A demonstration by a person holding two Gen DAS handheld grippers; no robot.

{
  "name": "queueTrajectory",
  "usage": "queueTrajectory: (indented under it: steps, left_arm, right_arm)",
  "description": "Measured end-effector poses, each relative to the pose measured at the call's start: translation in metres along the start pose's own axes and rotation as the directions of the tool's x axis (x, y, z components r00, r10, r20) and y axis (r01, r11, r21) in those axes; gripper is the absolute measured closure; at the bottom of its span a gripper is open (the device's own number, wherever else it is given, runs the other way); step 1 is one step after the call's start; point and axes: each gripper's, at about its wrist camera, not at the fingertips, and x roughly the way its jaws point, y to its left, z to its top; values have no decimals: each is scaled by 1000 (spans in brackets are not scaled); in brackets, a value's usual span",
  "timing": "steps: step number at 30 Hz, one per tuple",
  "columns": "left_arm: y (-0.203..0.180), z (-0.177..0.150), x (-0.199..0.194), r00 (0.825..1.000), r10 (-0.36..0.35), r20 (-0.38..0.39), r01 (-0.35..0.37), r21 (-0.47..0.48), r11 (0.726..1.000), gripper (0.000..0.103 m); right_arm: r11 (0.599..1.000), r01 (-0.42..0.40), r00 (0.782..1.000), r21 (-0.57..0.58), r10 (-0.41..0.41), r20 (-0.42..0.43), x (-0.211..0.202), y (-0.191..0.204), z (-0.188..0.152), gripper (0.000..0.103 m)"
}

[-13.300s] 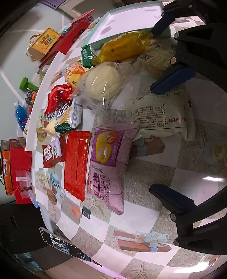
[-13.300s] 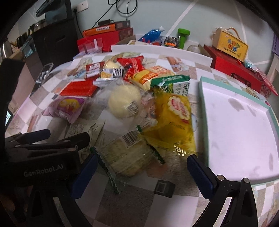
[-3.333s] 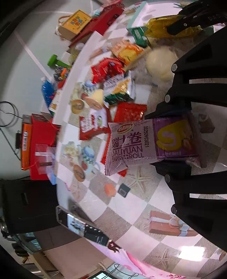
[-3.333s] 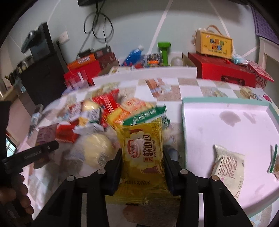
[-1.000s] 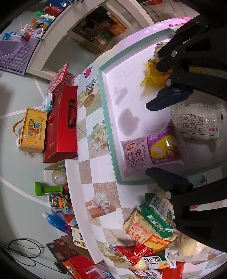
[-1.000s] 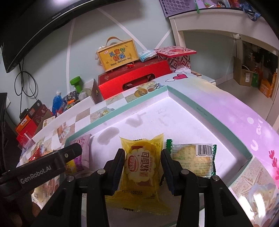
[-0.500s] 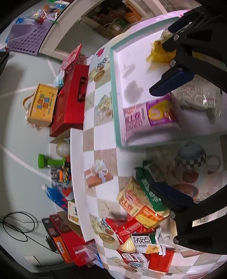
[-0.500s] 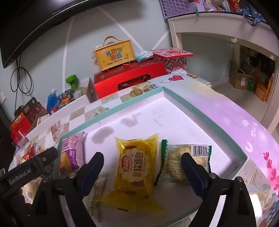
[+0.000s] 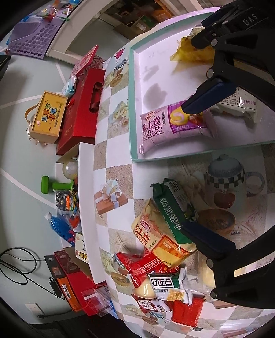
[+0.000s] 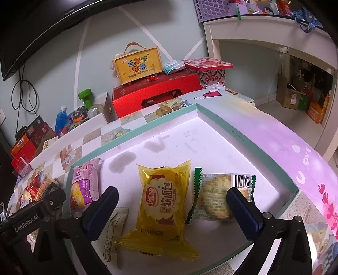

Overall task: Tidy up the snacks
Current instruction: 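Withdraw both open tools from the tray back over the snack pile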

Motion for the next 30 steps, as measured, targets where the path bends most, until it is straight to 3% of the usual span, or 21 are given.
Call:
queueTrajectory:
  steps: [14, 24, 30]
  left_arm:
    - [26, 0, -27, 999, 10, 47, -9, -36, 999, 1]
    - [84, -2, -63, 994, 60, 89, -49, -121, 991, 1]
    - [131, -5, -83, 984, 147, 97, -126, -194, 973, 1]
  right_arm:
    - [1000, -4, 1000, -30, 4, 2, -5, 12, 1, 0]
    - [993, -24, 999, -116, 28, 37, -15, 48, -1, 0]
    - [977, -130, 990, -169, 137, 29, -22, 85, -6, 0]
